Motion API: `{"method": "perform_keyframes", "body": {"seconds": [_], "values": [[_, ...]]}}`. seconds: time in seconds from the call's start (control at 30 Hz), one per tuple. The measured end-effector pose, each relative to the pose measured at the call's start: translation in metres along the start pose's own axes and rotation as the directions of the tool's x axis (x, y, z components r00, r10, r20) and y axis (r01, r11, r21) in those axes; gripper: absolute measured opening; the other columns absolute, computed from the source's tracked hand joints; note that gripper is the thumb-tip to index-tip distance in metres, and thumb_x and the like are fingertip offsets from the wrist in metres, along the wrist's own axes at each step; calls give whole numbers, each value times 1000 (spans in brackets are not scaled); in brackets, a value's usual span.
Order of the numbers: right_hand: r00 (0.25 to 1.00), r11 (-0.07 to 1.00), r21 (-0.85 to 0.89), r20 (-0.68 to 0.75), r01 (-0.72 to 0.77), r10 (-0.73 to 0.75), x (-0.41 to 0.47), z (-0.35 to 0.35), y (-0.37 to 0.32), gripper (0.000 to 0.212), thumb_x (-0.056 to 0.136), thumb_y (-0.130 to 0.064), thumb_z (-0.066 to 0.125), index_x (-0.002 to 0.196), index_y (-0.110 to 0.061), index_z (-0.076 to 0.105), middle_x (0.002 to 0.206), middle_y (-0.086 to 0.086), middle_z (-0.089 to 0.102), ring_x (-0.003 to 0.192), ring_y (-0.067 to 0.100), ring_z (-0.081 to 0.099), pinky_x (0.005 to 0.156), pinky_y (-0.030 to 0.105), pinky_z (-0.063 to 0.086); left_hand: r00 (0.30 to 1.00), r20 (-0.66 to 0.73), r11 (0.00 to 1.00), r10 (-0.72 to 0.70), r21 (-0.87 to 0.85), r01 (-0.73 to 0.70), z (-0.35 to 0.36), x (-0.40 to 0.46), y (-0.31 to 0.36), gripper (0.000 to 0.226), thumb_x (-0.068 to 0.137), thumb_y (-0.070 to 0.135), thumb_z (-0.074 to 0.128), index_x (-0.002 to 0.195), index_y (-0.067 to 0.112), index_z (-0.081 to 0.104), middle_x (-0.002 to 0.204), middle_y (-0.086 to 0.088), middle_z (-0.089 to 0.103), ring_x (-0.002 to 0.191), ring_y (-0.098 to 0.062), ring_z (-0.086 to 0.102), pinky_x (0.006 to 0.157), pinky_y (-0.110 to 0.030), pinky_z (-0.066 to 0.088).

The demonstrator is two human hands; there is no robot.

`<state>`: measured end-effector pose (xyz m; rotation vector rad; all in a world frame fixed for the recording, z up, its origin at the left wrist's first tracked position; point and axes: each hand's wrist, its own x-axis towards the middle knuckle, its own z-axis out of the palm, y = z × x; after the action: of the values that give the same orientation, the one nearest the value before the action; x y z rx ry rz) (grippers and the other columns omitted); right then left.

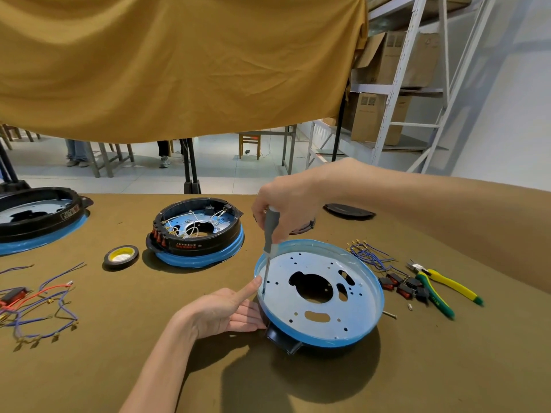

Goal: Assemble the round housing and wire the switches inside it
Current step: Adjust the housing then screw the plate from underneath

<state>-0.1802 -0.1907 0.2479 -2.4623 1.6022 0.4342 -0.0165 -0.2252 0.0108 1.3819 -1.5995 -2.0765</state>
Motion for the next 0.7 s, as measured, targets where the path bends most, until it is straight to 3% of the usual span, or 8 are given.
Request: {"method": "perform_keyframes", "body": {"seconds": [0.03,0.17,0.4,0.7], "values": [[1000,1000,8,-16,15,-14,0,0,1,19,90,-29,77,103,-19,67,96,8,76,85,24,74,75,37,62,1000,-3,1000,-3,2,3,0,0,0,99,56,76,74,116,-1,68,107,-17,78,101,-26,77,78,-30,63],[999,995,92,-45,28,-24,-1,3,6,14,89,-23,78,96,-11,75,66,2,72,50,10,65,47,16,48,1000,0,1000,-1,3,1,0,1,1,97,56,75,73,116,-2,68,107,-18,78,101,-26,77,79,-30,63],[999,989,145,-42,5,1,3,5,9,16,88,-26,78,88,-10,76,67,10,72,46,12,62,44,15,46,1000,0,1000,-1,-6,1,1,0,2,96,59,73,72,116,-3,67,105,-18,78,99,-26,77,75,-28,63],[999,986,169,-42,-12,20,5,9,10,18,87,-26,78,86,-8,76,56,3,67,41,12,57,42,16,44,1000,-23,1000,-1,-20,0,4,-4,4,96,56,73,73,115,-3,69,104,-19,78,98,-26,77,78,-30,64]]}}
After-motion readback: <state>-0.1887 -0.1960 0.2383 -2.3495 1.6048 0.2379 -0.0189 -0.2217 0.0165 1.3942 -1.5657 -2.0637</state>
